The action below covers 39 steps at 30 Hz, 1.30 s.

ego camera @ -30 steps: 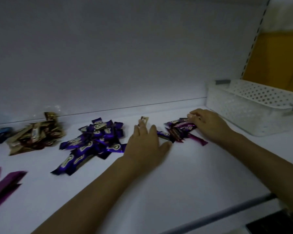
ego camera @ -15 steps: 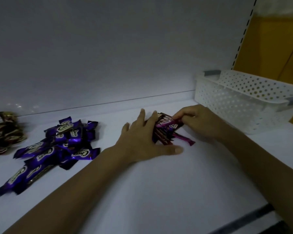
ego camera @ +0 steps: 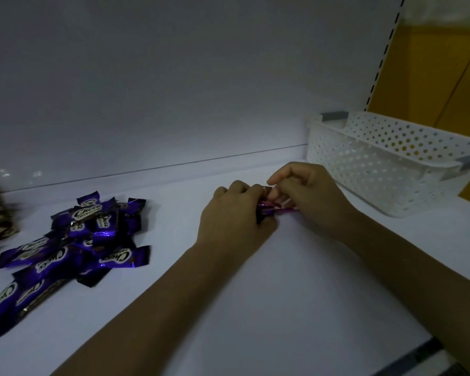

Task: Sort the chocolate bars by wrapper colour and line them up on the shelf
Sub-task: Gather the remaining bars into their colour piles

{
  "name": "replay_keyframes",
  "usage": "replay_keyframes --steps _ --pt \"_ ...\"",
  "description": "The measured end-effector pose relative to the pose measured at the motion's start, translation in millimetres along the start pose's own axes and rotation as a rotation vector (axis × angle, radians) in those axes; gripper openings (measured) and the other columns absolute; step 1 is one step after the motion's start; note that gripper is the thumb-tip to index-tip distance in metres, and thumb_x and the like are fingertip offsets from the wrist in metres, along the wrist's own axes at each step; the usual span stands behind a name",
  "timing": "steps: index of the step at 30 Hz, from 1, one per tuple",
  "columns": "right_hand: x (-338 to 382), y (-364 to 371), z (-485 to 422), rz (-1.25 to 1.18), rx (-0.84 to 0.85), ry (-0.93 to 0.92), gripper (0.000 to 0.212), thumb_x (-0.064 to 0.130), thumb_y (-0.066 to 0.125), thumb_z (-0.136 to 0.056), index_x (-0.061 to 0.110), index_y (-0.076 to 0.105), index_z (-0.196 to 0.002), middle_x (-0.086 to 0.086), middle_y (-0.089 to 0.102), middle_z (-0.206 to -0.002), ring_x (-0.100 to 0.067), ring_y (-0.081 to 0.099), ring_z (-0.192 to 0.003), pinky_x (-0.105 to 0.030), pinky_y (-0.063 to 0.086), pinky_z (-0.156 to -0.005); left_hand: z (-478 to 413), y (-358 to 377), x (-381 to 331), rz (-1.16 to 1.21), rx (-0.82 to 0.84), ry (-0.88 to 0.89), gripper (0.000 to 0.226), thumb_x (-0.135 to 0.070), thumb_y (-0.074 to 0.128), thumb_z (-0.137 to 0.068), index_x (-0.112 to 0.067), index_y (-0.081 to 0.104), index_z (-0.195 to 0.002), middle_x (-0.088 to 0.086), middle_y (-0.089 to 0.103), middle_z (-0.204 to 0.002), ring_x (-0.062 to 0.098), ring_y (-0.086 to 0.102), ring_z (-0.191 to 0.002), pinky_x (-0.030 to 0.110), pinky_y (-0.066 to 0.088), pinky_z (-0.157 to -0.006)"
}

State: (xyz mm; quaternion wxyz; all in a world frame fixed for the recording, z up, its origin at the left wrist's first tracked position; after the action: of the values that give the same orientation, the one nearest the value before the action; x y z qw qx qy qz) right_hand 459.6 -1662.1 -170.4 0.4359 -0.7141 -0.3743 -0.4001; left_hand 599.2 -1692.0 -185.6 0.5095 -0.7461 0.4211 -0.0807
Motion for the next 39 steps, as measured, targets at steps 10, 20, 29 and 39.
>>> replay_keyframes --steps 10,20,29,39 --pt "-6 -11 -5 0.127 -0.245 -0.062 0.025 -0.001 0.049 -0.088 0.019 0.064 -0.085 -0.001 0.068 -0.077 0.001 0.062 -0.064 -0.007 0.044 -0.056 0 -11 9 0.219 -0.069 -0.071 0.008 -0.026 0.056 -0.092 -0.022 0.062 -0.095 -0.005 0.061 -0.077 0.013 0.056 -0.068 0.022 0.035 -0.055" --pt "-14 13 -2 0.697 0.139 -0.179 0.028 0.022 0.058 -0.092 0.018 0.064 -0.12 0.0 0.063 -0.119 -0.017 0.053 -0.11 -0.041 0.039 -0.099 2 -20 32 1.028 -0.274 -0.461 0.011 -0.025 0.063 -0.091 -0.03 0.064 -0.081 -0.014 0.066 -0.057 -0.004 0.057 -0.047 0.009 0.04 -0.043" --pt "-10 18 -1 0.977 0.092 -0.401 0.025 0.024 0.047 -0.098 0.019 0.07 -0.108 -0.002 0.063 -0.105 -0.019 0.051 -0.097 -0.027 0.031 -0.078 1 -18 47 1.517 -0.27 -0.825 0.008 -0.024 0.068 -0.085 -0.016 0.068 -0.084 0.002 0.073 -0.069 0.013 0.066 -0.059 0.022 0.051 -0.052" --pt "20 32 11 0.606 -0.014 -0.281 0.018 0.022 0.046 -0.098 0.018 0.063 -0.094 0.003 0.066 -0.074 -0.016 0.06 -0.067 -0.031 0.047 -0.068 14 -86 56 1.706 -0.155 -0.923 0.017 -0.022 0.071 -0.082 -0.007 0.065 -0.088 0.009 0.072 -0.065 0.015 0.067 -0.051 0.025 0.053 -0.049"
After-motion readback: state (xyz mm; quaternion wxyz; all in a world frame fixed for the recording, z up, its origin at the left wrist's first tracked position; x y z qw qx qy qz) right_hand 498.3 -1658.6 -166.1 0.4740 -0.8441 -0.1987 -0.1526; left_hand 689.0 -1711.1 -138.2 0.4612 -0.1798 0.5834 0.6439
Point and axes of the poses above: each hand's wrist, its own z-axis away from the middle knuckle, its own y-axis out of the palm, x = y × z, the point moved 3 cm from there along -z, towards the middle knuckle
